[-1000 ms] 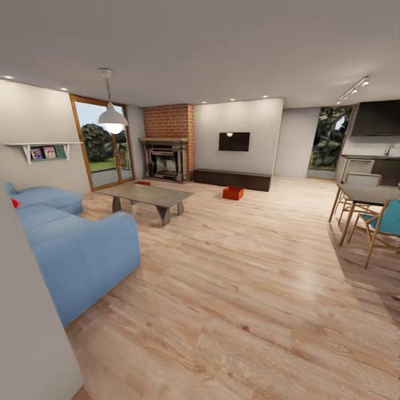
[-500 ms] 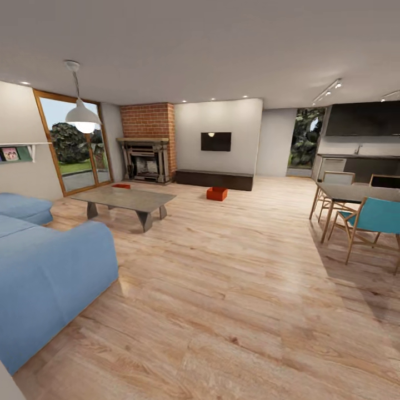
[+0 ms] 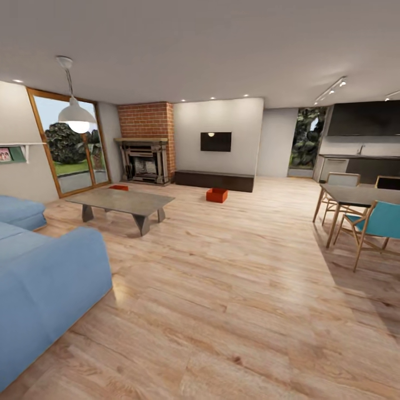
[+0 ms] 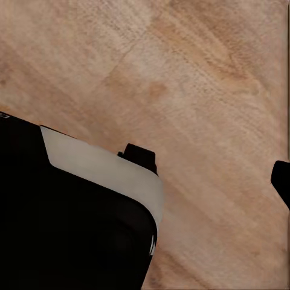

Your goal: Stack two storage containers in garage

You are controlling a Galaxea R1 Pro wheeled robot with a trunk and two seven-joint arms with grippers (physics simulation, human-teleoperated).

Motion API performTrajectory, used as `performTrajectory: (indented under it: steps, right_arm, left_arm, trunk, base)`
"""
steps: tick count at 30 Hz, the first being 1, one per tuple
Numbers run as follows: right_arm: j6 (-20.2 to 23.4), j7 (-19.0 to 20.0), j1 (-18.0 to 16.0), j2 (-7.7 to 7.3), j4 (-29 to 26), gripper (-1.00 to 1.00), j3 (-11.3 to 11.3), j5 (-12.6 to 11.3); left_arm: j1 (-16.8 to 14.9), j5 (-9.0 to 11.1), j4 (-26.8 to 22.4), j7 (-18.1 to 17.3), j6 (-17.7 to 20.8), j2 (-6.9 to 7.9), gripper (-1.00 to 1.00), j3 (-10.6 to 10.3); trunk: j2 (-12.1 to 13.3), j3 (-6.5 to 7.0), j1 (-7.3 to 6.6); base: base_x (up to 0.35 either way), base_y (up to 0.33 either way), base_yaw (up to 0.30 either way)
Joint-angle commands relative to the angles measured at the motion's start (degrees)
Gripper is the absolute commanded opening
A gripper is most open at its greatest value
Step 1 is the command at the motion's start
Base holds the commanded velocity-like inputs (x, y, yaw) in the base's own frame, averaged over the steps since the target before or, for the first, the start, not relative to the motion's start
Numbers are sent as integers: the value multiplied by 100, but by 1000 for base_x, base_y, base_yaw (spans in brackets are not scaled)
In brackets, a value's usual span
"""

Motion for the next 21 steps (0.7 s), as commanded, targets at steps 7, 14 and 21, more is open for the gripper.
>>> performTrajectory:
  steps: [7, 14, 21]
  right_arm:
    - [-36, -2, -6, 3, 17, 100, 49, -45]
    - [-41, -2, -6, 3, 17, 100, 49, -53]
    - [-41, -3, -6, 3, 17, 100, 49, -65]
  left_arm:
    - [-1, 47, -1, 3, -10, -1, 100, 1]
    - [-1, 45, -3, 3, -14, -1, 100, 1]
    - [-1, 47, -1, 3, -22, -1, 100, 1]
  trunk:
    - [-3, -5, 3]
    - [-3, -5, 3]
    - [-3, -5, 3]
  base:
    - [323, 0, 0]
    - [323, 0, 0]
    - [323, 0, 0]
